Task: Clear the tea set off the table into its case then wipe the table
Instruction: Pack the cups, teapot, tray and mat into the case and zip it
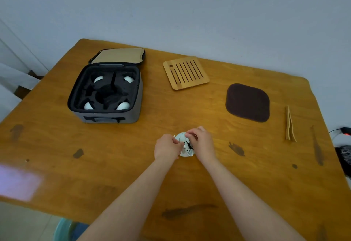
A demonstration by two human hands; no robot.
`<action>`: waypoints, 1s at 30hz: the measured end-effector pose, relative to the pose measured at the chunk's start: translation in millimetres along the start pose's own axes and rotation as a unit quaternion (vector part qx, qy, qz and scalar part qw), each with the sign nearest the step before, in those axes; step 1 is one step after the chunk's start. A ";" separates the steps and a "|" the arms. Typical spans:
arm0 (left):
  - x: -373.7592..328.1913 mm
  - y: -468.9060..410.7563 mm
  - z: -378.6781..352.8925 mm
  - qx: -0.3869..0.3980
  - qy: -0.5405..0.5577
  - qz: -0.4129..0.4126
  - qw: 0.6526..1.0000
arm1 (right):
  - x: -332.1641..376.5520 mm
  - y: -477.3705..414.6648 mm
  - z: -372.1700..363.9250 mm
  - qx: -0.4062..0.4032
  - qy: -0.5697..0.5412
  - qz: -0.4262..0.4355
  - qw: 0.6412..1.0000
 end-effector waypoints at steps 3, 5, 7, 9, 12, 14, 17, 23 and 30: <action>1.9 -1.3 0.6 0.003 0.010 0.009 1.000 | -2.5 -0.7 0.6 -0.009 -0.010 -0.008 1.000; 2.7 -2.0 1.2 -0.003 0.007 0.007 1.000 | -2.2 1.3 0.3 -0.016 -0.005 -0.006 1.000; 3.8 -2.1 1.1 -0.006 0.009 0.006 1.000 | -2.3 2.8 -0.4 -0.022 0.007 -0.004 1.000; 5.1 -2.1 0.4 -0.005 0.013 0.003 1.000 | -2.4 3.1 -0.2 -0.020 0.001 -0.006 1.000; 5.1 0.7 2.9 -0.017 0.001 -0.013 1.000 | -7.0 6.5 7.0 -0.031 -0.012 -0.016 0.999; -0.3 3.1 9.3 -0.050 -0.040 -0.055 0.996 | -20.8 14.6 21.3 -0.085 -0.006 -0.056 0.995; 6.5 1.2 15.7 -0.070 -0.001 -0.054 0.996 | -50.3 23.9 20.8 -0.090 -0.027 -0.129 0.987; 30.9 -8.0 11.7 -0.050 0.118 0.032 0.991 | -55.2 22.9 1.3 -0.018 -0.073 -0.174 0.982; 37.5 -15.5 9.7 -0.030 0.191 0.079 0.978 | -60.1 17.3 0.2 -0.016 -0.048 -0.229 0.972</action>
Point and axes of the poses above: each hand's wrist, its own y-axis away from the middle knuckle, its own z-axis out of the back of the hand, x = y × z, the point moved 10 cm from there along -y, towards the middle knuckle, and after that the axes turned 5 degrees about y, right-handed, at the moved point
